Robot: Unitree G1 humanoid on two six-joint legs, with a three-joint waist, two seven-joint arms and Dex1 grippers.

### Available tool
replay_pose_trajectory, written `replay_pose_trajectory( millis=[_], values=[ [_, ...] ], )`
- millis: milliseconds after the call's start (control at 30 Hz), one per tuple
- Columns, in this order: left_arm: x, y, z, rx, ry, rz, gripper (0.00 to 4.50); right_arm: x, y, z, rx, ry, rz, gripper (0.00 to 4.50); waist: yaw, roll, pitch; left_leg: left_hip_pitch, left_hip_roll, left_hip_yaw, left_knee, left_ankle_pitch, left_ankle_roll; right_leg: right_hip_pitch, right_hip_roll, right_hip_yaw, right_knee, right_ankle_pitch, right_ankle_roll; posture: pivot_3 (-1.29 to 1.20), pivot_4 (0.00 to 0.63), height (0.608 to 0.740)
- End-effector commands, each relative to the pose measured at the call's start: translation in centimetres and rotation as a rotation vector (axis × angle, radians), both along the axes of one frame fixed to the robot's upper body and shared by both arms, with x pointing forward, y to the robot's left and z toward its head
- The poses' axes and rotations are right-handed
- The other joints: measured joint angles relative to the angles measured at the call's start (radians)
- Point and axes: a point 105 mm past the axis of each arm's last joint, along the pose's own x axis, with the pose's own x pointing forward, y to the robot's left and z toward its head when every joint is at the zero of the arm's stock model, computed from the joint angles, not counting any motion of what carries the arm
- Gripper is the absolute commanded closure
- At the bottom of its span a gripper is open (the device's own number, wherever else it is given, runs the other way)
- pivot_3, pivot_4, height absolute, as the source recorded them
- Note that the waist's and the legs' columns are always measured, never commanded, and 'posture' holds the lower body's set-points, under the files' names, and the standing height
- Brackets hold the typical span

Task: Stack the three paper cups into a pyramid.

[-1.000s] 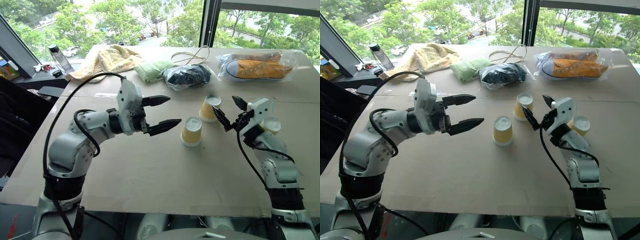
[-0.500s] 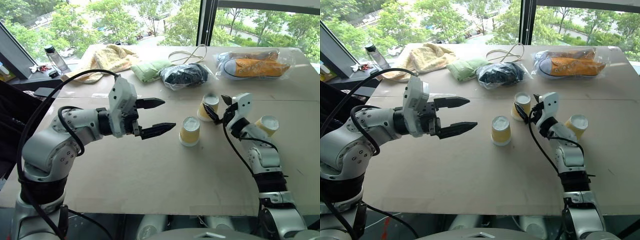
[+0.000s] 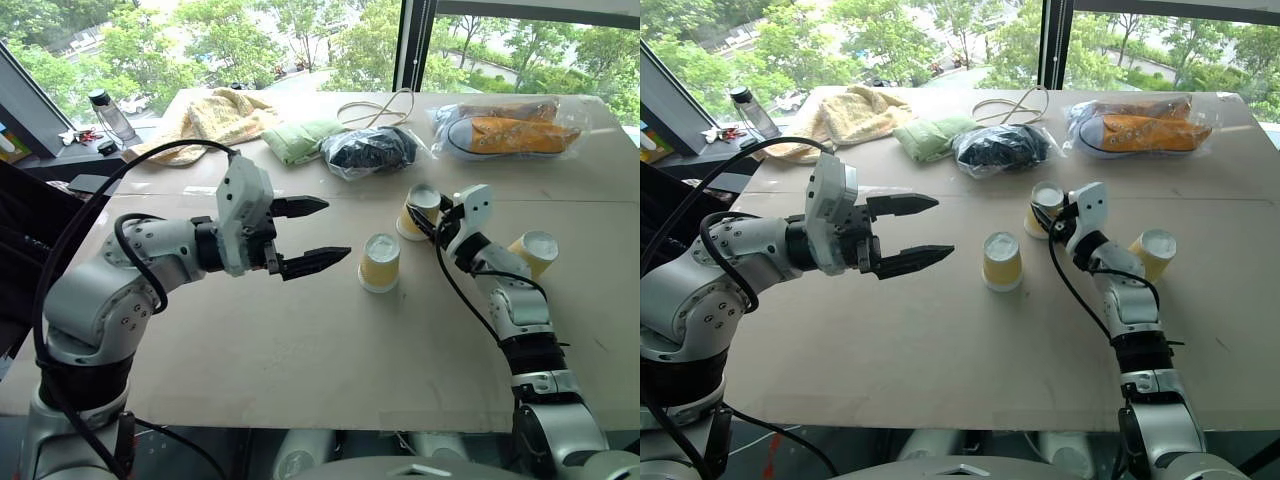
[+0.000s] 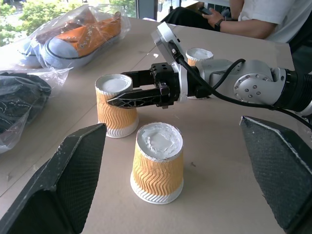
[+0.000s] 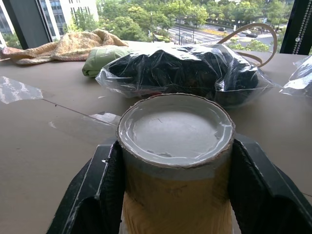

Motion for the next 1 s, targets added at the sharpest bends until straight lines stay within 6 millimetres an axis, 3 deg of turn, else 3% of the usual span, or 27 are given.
replay_pose_trajectory(
  millis=[33,300,433,533,1000],
  values=[
    [-0.2,-0.1,0.7,0.004,-0.045,-0.021,0.0,-1.0,-0.7,2.7,-0.001,-0.117,-0.005,2.4,0.0,0.0,0.0,0.0,0.0,0.0,0.0,0.0,0.0,0.0,0.0,0.0,0.0,0.0,0.0,0.0,0.15,0.74],
    [-0.4,-0.3,-0.1,0.033,-0.019,-0.059,0.0,-5.3,-2.6,1.9,-0.08,-0.096,0.002,2.4,0.004,0.0,0.0,-0.001,0.0,0.0,0.0,0.0,0.0,0.0,0.0,0.0,0.0,0.0,0.0,0.0,0.15,0.74],
    [-0.7,-0.3,-0.6,0.068,-0.006,-0.096,0.0,-9.3,-2.2,0.3,-0.094,-0.035,0.062,2.4,0.004,0.0,0.0,-0.001,0.0,0.0,0.0,0.0,0.0,0.0,0.0,0.0,0.0,0.0,0.0,0.0,0.15,0.74],
    [-0.9,-0.4,-0.9,0.093,0.0,-0.12,0.0,-10.5,-1.7,-0.9,-0.112,0.0,0.086,2.4,-0.001,0.0,0.0,0.0,0.0,0.0,0.0,-0.002,0.003,0.0,0.0,0.001,0.0,0.0,0.0,0.0,0.15,0.74],
    [-1.4,-0.6,-0.9,0.108,-0.006,-0.155,0.0,-10.7,-0.1,-1.2,-0.082,0.01,0.105,2.4,0.002,0.0,0.0,0.001,0.0,0.0,0.0,0.0,0.0,0.001,0.0,0.001,0.0,0.0,0.0,0.0,0.15,0.74]
  ],
)
